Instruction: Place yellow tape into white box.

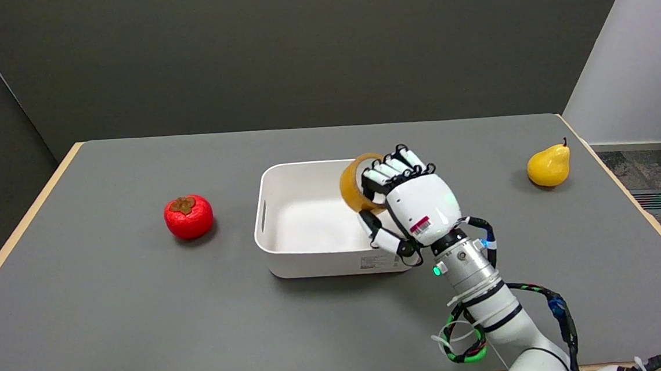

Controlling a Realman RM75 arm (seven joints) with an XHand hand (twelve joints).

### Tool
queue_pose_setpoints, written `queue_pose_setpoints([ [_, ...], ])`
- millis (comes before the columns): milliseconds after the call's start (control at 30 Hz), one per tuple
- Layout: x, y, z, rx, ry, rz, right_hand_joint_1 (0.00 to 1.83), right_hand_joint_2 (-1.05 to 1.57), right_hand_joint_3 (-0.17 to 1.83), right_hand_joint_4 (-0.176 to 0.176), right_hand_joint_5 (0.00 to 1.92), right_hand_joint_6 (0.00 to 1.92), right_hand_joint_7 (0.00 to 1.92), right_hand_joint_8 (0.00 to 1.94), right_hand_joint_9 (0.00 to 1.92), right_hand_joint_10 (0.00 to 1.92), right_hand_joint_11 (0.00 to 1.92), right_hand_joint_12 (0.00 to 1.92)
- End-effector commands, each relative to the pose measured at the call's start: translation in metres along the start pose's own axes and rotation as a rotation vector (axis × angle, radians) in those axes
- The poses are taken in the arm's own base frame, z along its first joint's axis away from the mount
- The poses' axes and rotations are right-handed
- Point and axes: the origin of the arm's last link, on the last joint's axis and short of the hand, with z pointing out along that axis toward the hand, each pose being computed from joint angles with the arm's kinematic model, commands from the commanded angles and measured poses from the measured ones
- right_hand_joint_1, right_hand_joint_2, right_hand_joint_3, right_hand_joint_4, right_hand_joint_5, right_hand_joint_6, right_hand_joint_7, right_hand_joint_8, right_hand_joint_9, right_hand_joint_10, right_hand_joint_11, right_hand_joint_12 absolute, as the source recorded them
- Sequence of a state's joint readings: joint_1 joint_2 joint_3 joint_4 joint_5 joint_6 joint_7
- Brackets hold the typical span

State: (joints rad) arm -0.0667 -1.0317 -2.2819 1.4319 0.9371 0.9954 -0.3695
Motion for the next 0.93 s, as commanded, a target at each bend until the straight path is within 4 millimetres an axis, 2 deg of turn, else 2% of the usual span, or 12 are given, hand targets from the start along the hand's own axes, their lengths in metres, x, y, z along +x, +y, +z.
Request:
queue_pose_setpoints([
  [33,-0.012,-0.002,-0.012,0.001,-0.085,0.212,0.68,0.61,0.91,0.057,0.29,0.58,0.28,0.43,0.25,0.81,0.04,1.15],
  [100,-0.011,0.000,-0.012,0.001,-0.080,0.255,0.55,0.57,0.88,0.049,0.17,0.38,0.18,0.30,0.15,0.67,0.00,1.07],
  [167,-0.011,0.005,-0.011,0.000,-0.071,0.268,0.46,0.48,0.90,0.050,0.02,0.20,0.01,0.06,0.00,0.34,0.00,0.80],
  [233,-0.005,0.003,-0.010,-0.009,-0.040,0.297,0.45,0.47,0.88,0.027,0.02,0.06,0.00,0.00,0.00,0.15,0.00,0.72],
  [300,0.003,0.007,-0.008,-0.018,0.005,0.292,0.44,0.47,0.86,0.026,0.00,0.05,0.00,0.00,0.00,0.09,0.00,0.70],
  [467,0.040,0.021,0.004,-0.016,0.215,0.288,0.41,0.47,0.86,0.030,0.00,0.08,0.00,0.00,0.00,0.13,0.00,0.70],
  [600,0.078,0.051,0.025,-0.040,0.347,0.282,0.39,0.49,0.85,0.039,0.00,0.19,0.00,0.04,0.00,0.25,0.00,0.75],
  [733,0.106,0.081,0.036,-0.098,0.423,0.276,0.39,0.53,0.86,0.040,0.00,0.22,0.00,0.07,0.00,0.25,0.00,0.71],
  [933,0.132,0.126,0.039,-0.236,0.513,0.324,0.42,0.57,0.84,0.036,0.00,0.23,0.00,0.08,0.00,0.21,0.00,0.66],
])
